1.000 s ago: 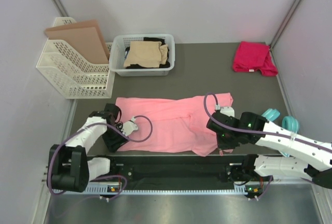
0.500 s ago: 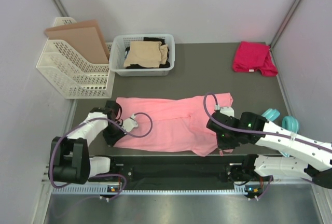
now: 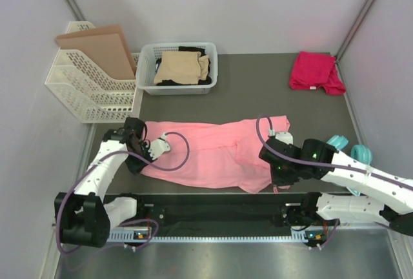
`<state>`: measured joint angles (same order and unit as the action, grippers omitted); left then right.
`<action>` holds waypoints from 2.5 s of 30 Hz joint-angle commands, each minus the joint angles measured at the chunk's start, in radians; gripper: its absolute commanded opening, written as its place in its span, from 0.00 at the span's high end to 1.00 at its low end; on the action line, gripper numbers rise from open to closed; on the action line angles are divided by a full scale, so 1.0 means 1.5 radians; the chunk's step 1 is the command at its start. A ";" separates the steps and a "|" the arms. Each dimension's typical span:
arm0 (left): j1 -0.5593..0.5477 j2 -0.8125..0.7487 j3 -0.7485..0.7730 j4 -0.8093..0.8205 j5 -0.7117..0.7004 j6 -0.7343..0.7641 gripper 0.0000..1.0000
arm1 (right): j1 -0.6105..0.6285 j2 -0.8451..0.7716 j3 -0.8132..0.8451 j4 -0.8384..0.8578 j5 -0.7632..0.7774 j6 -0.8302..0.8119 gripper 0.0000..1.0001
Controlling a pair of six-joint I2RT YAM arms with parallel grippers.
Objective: Fold and stack the t-shirts
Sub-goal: Fold the other side of the tshirt into a rectangle
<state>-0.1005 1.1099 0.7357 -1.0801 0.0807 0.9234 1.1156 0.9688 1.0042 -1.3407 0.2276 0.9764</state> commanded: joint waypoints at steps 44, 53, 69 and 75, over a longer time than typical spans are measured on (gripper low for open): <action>0.002 0.407 0.281 0.198 -0.138 0.040 0.97 | -0.423 0.263 0.180 0.236 0.031 -0.367 1.00; 0.002 0.436 0.309 0.208 -0.156 0.045 0.97 | -0.465 0.336 0.210 0.267 0.025 -0.398 1.00; 0.002 0.436 0.329 0.229 -0.165 0.033 0.75 | -0.491 0.422 0.270 0.281 0.041 -0.383 1.00; 0.002 0.381 0.308 0.257 -0.173 0.031 0.07 | -0.503 0.477 0.287 0.299 0.033 -0.378 1.00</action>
<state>-0.1005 1.7725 1.2118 -0.7364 -0.1661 0.9649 0.3824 1.6444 1.3769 -0.9340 0.2672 0.3965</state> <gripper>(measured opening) 0.855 0.015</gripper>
